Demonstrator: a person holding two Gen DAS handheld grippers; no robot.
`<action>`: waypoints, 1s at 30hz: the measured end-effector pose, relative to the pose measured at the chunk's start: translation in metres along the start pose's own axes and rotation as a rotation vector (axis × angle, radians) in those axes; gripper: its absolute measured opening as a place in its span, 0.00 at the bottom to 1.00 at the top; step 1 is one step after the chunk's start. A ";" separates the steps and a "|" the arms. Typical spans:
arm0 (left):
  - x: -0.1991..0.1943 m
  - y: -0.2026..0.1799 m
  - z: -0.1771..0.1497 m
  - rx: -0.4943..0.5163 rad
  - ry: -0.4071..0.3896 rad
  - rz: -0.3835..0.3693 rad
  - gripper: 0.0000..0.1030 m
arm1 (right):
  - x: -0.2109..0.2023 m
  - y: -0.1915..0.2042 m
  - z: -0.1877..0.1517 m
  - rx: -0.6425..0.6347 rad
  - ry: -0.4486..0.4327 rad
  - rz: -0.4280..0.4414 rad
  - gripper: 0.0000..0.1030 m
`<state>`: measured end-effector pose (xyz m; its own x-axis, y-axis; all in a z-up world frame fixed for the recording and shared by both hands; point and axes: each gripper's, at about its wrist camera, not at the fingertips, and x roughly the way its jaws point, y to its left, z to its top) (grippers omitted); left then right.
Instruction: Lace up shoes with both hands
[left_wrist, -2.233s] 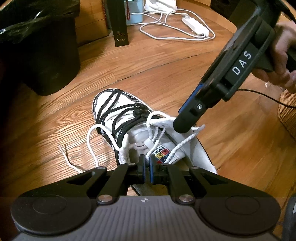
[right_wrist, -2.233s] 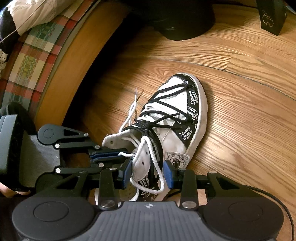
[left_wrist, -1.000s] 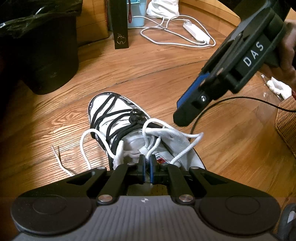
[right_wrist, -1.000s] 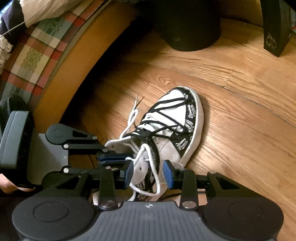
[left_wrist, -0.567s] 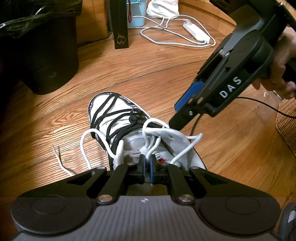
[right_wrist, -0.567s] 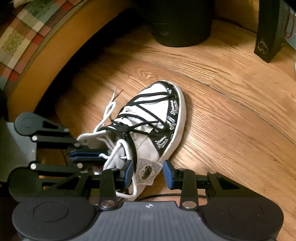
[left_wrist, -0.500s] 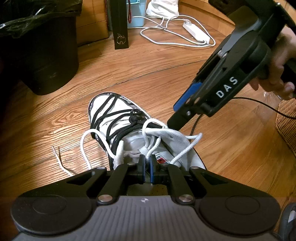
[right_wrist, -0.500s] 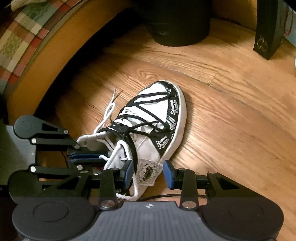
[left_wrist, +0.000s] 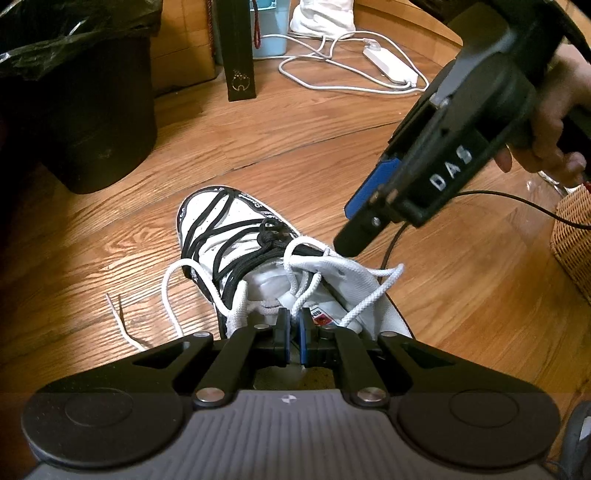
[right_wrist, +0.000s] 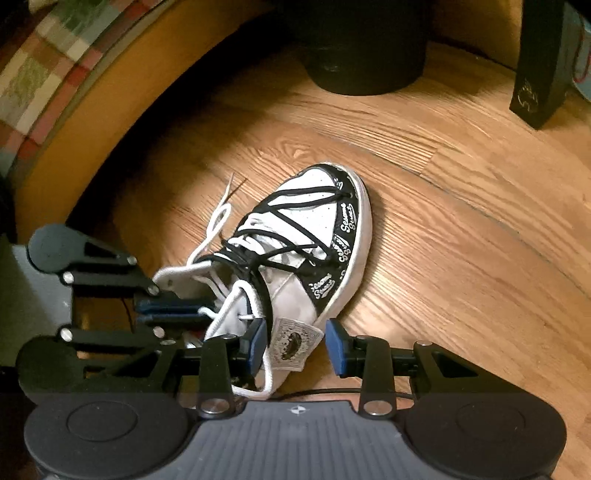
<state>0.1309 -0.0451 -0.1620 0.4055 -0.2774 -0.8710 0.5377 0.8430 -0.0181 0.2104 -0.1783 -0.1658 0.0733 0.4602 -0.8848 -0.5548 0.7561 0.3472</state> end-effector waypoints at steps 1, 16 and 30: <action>0.000 0.000 0.000 0.003 0.000 0.000 0.05 | 0.001 0.000 0.000 -0.003 0.003 0.000 0.38; 0.002 -0.006 0.003 0.041 -0.003 0.004 0.05 | -0.005 0.004 0.001 -0.026 -0.045 -0.001 0.38; 0.005 -0.008 0.004 0.047 -0.008 0.001 0.06 | -0.002 -0.008 0.002 0.344 -0.112 0.077 0.32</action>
<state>0.1320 -0.0548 -0.1637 0.4119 -0.2798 -0.8672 0.5711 0.8208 0.0065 0.2161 -0.1847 -0.1663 0.1427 0.5558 -0.8190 -0.2526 0.8205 0.5129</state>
